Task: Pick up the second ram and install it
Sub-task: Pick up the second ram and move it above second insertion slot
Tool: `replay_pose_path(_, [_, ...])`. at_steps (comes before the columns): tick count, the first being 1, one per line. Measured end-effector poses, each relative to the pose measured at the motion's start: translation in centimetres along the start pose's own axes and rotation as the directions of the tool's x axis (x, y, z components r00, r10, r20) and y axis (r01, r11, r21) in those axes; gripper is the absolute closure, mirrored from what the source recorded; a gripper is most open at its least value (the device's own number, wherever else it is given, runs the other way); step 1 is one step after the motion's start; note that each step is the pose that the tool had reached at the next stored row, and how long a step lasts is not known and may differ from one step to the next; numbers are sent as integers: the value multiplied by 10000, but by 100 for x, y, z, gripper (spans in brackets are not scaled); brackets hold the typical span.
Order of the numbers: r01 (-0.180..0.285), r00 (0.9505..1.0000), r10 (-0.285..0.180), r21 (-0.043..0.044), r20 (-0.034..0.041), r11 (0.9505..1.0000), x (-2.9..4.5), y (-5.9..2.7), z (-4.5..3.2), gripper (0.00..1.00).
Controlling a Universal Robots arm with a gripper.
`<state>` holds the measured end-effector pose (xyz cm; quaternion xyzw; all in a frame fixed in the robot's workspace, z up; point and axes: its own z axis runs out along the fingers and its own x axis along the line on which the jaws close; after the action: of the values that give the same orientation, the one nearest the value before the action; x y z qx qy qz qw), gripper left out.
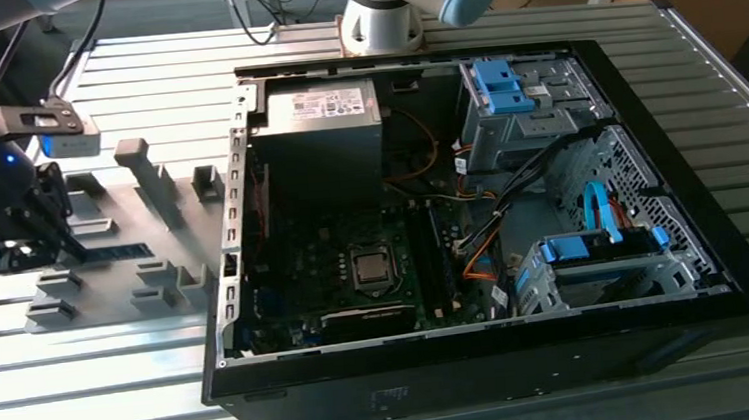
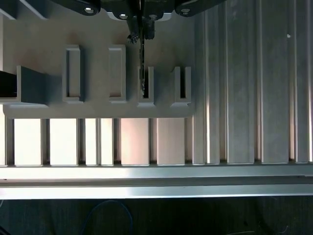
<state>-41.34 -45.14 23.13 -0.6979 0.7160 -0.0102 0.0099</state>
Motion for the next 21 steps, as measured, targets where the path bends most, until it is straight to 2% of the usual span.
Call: replay_pose_path(21, [0,10000,0,1,3,10000,0,-3,-96,86])
